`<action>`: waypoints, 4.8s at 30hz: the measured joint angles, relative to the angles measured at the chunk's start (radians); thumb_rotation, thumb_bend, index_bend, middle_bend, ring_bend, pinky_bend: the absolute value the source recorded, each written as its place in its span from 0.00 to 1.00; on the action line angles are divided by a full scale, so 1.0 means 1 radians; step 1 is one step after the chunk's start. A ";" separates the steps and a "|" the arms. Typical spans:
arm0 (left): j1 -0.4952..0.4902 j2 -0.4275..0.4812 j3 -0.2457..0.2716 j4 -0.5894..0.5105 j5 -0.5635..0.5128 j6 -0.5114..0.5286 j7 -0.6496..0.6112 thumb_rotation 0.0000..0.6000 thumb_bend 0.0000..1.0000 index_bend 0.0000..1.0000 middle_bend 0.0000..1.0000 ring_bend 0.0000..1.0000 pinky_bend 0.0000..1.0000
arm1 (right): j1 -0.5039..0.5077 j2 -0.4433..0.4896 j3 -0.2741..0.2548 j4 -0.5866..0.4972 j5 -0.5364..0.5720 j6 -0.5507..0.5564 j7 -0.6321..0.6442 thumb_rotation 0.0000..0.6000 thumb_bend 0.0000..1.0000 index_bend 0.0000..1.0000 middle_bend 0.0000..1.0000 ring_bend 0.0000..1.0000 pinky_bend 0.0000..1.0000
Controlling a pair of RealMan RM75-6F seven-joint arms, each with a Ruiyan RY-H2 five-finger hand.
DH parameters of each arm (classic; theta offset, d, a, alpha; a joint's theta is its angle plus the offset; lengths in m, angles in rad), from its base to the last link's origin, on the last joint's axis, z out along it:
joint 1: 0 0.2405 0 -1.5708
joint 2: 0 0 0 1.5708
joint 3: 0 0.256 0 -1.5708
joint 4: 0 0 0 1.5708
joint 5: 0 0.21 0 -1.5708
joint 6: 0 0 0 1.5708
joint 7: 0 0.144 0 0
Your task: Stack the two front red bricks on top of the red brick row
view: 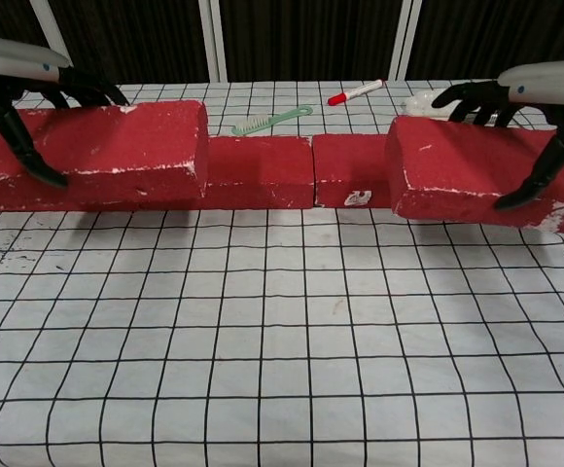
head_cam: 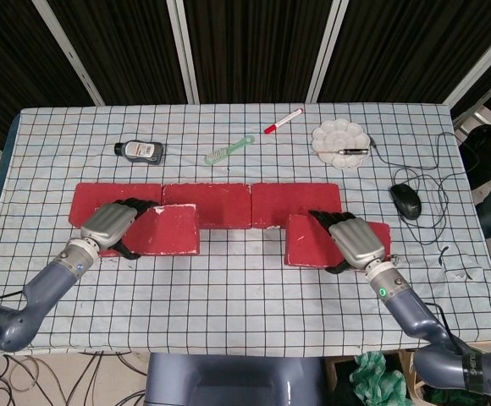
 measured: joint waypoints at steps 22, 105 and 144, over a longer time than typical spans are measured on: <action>-0.136 -0.154 -0.086 0.451 0.082 -0.281 -0.169 1.00 0.26 0.14 0.19 0.09 0.18 | 0.315 -0.226 0.124 0.389 0.233 -0.263 -0.016 1.00 0.10 0.05 0.17 0.21 0.24; -0.175 -0.252 -0.084 0.600 0.374 -0.414 -0.533 1.00 0.19 0.14 0.18 0.09 0.18 | 0.528 -0.475 0.080 0.682 0.378 -0.309 -0.015 1.00 0.10 0.06 0.17 0.21 0.24; -0.194 -0.258 -0.062 0.619 0.315 -0.419 -0.469 1.00 0.03 0.11 0.14 0.05 0.14 | 0.538 -0.493 0.074 0.712 0.391 -0.325 -0.011 1.00 0.06 0.05 0.09 0.07 0.23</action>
